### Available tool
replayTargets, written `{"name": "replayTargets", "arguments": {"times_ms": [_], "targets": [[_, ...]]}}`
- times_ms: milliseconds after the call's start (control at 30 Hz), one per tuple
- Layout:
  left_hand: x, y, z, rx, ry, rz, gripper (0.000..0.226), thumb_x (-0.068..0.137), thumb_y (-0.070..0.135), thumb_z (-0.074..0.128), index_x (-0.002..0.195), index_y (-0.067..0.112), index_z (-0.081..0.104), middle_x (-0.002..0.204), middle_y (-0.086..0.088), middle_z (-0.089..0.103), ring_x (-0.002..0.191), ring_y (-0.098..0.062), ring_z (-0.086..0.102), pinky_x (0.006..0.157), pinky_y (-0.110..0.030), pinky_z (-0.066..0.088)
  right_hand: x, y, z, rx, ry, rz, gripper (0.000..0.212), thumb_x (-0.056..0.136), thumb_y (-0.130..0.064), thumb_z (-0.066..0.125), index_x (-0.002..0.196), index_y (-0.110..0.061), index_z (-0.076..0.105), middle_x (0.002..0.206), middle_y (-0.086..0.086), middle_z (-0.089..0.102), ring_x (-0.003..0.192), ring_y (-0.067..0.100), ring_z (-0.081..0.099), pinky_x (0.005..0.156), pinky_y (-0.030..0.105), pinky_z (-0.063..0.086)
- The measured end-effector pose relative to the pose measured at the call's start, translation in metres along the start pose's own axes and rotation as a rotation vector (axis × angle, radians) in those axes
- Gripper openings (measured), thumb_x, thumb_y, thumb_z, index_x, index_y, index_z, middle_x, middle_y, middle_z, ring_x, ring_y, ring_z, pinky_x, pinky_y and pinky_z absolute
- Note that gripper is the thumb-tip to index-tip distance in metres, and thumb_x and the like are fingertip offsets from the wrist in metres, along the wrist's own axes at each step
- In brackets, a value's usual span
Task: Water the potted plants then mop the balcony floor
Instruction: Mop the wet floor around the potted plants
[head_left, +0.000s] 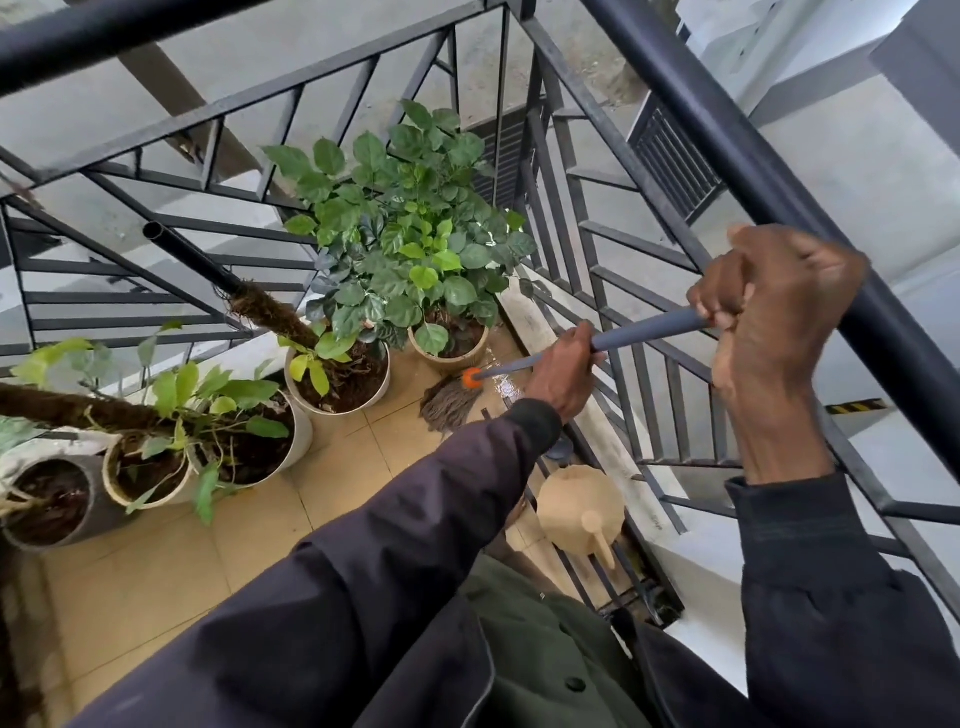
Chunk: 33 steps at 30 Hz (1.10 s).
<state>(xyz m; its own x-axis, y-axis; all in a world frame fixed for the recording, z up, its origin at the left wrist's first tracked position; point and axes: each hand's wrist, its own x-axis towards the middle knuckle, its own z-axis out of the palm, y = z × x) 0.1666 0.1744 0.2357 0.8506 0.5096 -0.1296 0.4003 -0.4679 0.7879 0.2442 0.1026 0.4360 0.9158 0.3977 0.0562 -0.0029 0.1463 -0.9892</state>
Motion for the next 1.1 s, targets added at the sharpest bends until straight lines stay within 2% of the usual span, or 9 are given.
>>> {"name": "replayTargets", "arguments": {"times_ms": [133,233,333,467,633,733,900,1000,1100], "targets": [[0.02,-0.003,0.008,-0.053,-0.054,-0.006,0.017,0.096,-0.004,0.051,0.102,0.011,0.047,0.09,-0.008,0.06,0.081,-0.028,0.06,0.071,-0.043,0.053,-0.004,0.014,0.006,-0.053,0.067,-0.047,0.048,0.089,0.006,0.055,0.045,-0.01,0.045,0.035,-0.001,0.025,0.034,0.022,0.022,0.051,0.026,0.035],[0.03,-0.007,0.011,-0.053,-0.054,-0.007,0.024,0.092,-0.009,0.052,0.104,0.011,0.048,0.094,-0.009,0.059,0.085,-0.029,0.059,0.073,-0.044,0.051,-0.005,0.021,0.006,-0.029,0.092,-0.062,0.049,0.089,0.011,0.053,0.046,-0.011,0.045,0.036,0.005,0.023,0.034,0.026,0.02,0.052,0.026,0.034],[0.04,-0.01,0.015,-0.018,-0.067,0.02,0.031,0.089,-0.012,0.054,0.107,0.013,0.045,0.098,-0.01,0.057,0.087,-0.029,0.059,0.076,-0.046,0.053,0.006,0.026,0.0,0.021,0.085,-0.081,0.05,0.087,0.011,0.051,0.044,-0.014,0.046,0.035,-0.002,0.025,0.031,0.02,0.023,0.053,0.024,0.034],[0.059,-0.027,0.013,0.004,-0.133,0.004,0.023,0.096,-0.003,0.053,0.105,0.017,0.046,0.099,-0.009,0.06,0.088,-0.031,0.06,0.079,-0.049,0.053,0.015,0.049,0.003,-0.046,0.034,-0.052,0.045,0.086,0.009,0.049,0.046,-0.012,0.045,0.036,-0.006,0.028,0.033,0.018,0.026,0.054,0.028,0.037],[0.073,-0.027,0.001,0.003,-0.113,-0.031,0.018,0.101,0.008,0.052,0.095,0.019,0.038,0.088,-0.006,0.056,0.079,-0.028,0.056,0.067,-0.039,0.042,0.043,0.052,0.017,-0.16,-0.012,-0.014,0.044,0.086,0.002,0.052,0.045,-0.013,0.044,0.035,-0.008,0.029,0.034,0.015,0.029,0.052,0.025,0.036],[0.079,-0.016,-0.002,-0.013,-0.071,-0.064,0.004,0.101,0.01,0.049,0.105,0.011,0.047,0.091,-0.01,0.061,0.079,-0.03,0.057,0.07,-0.041,0.046,0.061,0.041,0.023,-0.16,-0.017,0.022,0.046,0.081,0.001,0.052,0.041,-0.021,0.044,0.035,-0.007,0.027,0.034,0.016,0.027,0.052,0.025,0.033],[0.079,-0.004,-0.001,0.031,-0.06,-0.09,0.011,0.103,0.012,0.049,0.112,0.008,0.048,0.098,-0.017,0.067,0.086,-0.037,0.065,0.075,-0.046,0.052,0.074,0.034,0.019,-0.122,0.0,0.083,0.048,0.079,0.004,0.05,0.04,-0.023,0.042,0.035,-0.008,0.024,0.034,0.016,0.023,0.05,0.029,0.026],[0.071,0.0,0.003,0.054,-0.064,-0.121,0.014,0.104,0.014,0.049,0.116,0.006,0.049,0.104,-0.02,0.067,0.09,-0.037,0.065,0.076,-0.045,0.047,0.077,0.035,0.011,-0.112,-0.004,0.113,0.048,0.08,0.003,0.053,0.041,-0.023,0.043,0.035,-0.007,0.024,0.032,0.015,0.025,0.049,0.026,0.028],[0.051,-0.008,0.008,0.091,-0.081,-0.141,0.008,0.104,0.011,0.049,0.111,0.008,0.048,0.102,-0.017,0.066,0.082,-0.034,0.06,0.077,-0.047,0.049,0.073,0.041,0.005,-0.091,-0.016,0.155,0.048,0.08,0.0,0.053,0.041,-0.023,0.041,0.035,-0.007,0.023,0.031,0.015,0.024,0.05,0.026,0.027]]}}
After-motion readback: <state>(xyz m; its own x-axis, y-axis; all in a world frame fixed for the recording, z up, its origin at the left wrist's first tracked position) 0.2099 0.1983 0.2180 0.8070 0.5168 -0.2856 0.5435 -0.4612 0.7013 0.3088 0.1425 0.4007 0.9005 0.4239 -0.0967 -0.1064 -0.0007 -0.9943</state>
